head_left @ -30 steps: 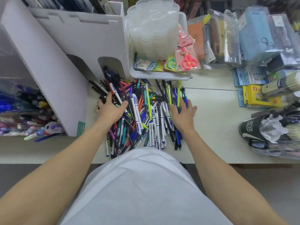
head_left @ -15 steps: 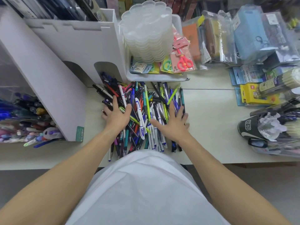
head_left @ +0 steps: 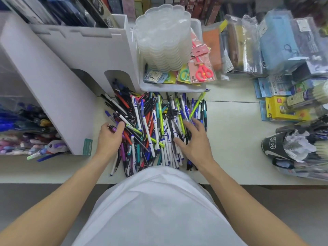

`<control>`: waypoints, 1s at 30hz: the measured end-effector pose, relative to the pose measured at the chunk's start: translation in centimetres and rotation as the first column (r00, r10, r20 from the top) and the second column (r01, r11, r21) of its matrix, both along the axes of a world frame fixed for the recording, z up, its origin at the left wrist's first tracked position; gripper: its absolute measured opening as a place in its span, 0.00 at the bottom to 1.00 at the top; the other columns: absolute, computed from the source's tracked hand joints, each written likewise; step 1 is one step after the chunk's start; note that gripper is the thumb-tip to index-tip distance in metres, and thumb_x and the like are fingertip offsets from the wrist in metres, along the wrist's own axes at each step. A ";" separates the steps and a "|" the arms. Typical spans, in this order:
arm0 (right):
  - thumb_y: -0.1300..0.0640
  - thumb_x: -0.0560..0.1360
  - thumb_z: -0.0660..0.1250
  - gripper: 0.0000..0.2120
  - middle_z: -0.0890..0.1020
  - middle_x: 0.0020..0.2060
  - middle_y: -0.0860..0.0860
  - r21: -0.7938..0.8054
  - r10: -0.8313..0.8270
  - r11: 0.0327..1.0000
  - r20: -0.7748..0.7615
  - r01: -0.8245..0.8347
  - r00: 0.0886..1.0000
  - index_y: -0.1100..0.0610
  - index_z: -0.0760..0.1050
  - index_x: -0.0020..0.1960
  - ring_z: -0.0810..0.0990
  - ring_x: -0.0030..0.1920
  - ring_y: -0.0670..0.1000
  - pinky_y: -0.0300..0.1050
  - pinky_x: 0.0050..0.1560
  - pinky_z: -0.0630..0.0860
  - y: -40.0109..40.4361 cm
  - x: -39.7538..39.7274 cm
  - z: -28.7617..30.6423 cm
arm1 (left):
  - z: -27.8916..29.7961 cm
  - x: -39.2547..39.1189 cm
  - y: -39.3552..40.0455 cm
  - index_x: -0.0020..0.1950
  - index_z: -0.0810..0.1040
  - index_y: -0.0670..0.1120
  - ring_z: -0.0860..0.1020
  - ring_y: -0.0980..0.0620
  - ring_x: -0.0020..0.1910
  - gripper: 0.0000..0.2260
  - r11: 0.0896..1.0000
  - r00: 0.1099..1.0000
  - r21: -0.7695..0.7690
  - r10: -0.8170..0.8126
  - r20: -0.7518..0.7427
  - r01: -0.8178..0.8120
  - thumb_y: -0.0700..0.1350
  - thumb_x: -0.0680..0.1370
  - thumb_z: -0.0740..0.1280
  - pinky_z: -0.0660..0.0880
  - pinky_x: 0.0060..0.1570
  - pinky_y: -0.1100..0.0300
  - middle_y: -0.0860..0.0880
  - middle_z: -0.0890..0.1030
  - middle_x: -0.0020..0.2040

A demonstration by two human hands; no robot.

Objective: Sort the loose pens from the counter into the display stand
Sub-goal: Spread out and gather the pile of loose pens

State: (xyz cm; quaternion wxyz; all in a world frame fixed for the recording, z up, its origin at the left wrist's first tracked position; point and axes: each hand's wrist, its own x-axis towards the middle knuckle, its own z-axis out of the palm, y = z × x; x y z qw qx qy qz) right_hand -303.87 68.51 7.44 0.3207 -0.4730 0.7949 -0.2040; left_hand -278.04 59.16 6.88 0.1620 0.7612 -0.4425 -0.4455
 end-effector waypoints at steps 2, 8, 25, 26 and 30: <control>0.46 0.74 0.76 0.28 0.69 0.68 0.47 -0.084 -0.070 0.994 0.017 0.071 0.997 0.51 0.73 0.70 0.71 0.68 0.50 0.52 0.72 0.71 0.1 -0.6 0.0 | 0.2 0.3 0.1 0.76 0.62 0.42 0.77 0.48 0.55 0.31 0.998 0.998 -0.004 -0.062 -0.008 0.062 0.53 0.79 0.68 0.70 0.57 0.55 0.45 0.77 0.61; 0.37 0.78 0.65 0.32 0.57 0.79 0.53 -0.011 -0.172 0.985 -0.023 0.172 0.985 0.44 0.63 0.78 0.55 0.79 0.57 0.60 0.77 0.60 -3.3 -3.4 -1.3 | 0.2 1.1 -0.2 0.80 0.58 0.47 0.75 0.49 0.55 0.31 0.962 0.959 -0.043 -0.263 0.109 0.269 0.53 0.81 0.65 0.70 0.60 0.52 0.42 0.74 0.65; 0.39 0.69 0.76 0.36 0.69 0.64 0.51 0.110 0.013 0.994 -0.153 0.004 0.988 0.51 0.67 0.71 0.68 0.65 0.51 0.48 0.65 0.69 -0.8 2.5 2.6 | -0.1 2.0 0.0 0.78 0.58 0.47 0.77 0.45 0.62 0.36 0.945 0.946 -0.054 -0.319 0.064 0.322 0.56 0.77 0.71 0.73 0.61 0.51 0.44 0.77 0.63; 0.37 0.68 0.76 0.38 0.68 0.64 0.52 0.157 0.025 0.988 -0.182 0.004 0.983 0.52 0.66 0.70 0.67 0.66 0.53 0.49 0.66 0.68 -0.8 3.0 2.6 | -0.3 2.1 0.0 0.79 0.56 0.47 0.75 0.45 0.65 0.38 0.947 0.947 -0.054 -0.314 0.068 0.318 0.59 0.76 0.70 0.72 0.63 0.49 0.43 0.75 0.67; 0.38 0.68 0.77 0.38 0.68 0.62 0.52 0.176 0.037 0.984 -0.172 -0.006 0.984 0.55 0.66 0.68 0.65 0.65 0.53 0.45 0.63 0.68 -0.8 4.9 2.4 | -0.7 2.5 0.7 0.79 0.55 0.44 0.72 0.42 0.67 0.42 0.960 0.953 -0.046 -0.268 0.141 0.277 0.63 0.75 0.69 0.70 0.66 0.46 0.40 0.68 0.72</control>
